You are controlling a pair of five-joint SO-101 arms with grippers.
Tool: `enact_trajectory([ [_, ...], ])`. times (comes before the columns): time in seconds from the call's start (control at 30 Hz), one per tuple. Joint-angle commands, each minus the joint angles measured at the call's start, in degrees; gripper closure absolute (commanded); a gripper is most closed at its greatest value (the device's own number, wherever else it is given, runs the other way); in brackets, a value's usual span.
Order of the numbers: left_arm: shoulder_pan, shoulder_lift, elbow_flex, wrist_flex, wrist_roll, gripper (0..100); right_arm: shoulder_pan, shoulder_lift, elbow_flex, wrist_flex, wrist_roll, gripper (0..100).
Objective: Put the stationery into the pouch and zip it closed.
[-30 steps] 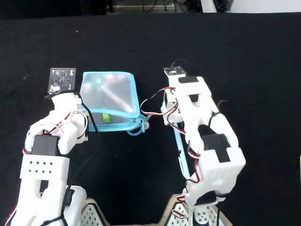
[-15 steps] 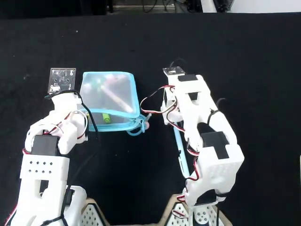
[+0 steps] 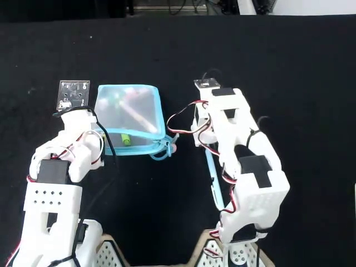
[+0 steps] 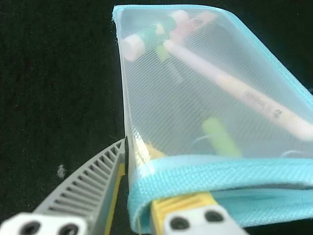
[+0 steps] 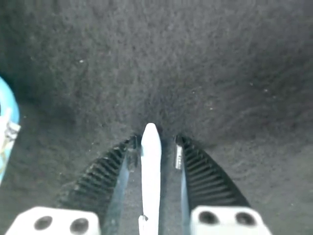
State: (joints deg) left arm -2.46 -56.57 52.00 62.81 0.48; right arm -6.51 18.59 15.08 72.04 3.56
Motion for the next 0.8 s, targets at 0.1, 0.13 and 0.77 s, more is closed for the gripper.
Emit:
enact_trajectory([
  [0.1,-0.7,0.3,0.3,0.4,0.3,97,3.4,-0.1,-2.8,-1.0,0.4,86.8],
  [0.13,-0.7,0.3,0.3,0.4,0.3,97,3.2,-0.1,-2.7,-1.0,0.4,86.8],
  [0.77,-0.7,0.3,0.3,0.4,0.3,97,3.7,4.2,-7.9,3.2,0.4,97.9],
])
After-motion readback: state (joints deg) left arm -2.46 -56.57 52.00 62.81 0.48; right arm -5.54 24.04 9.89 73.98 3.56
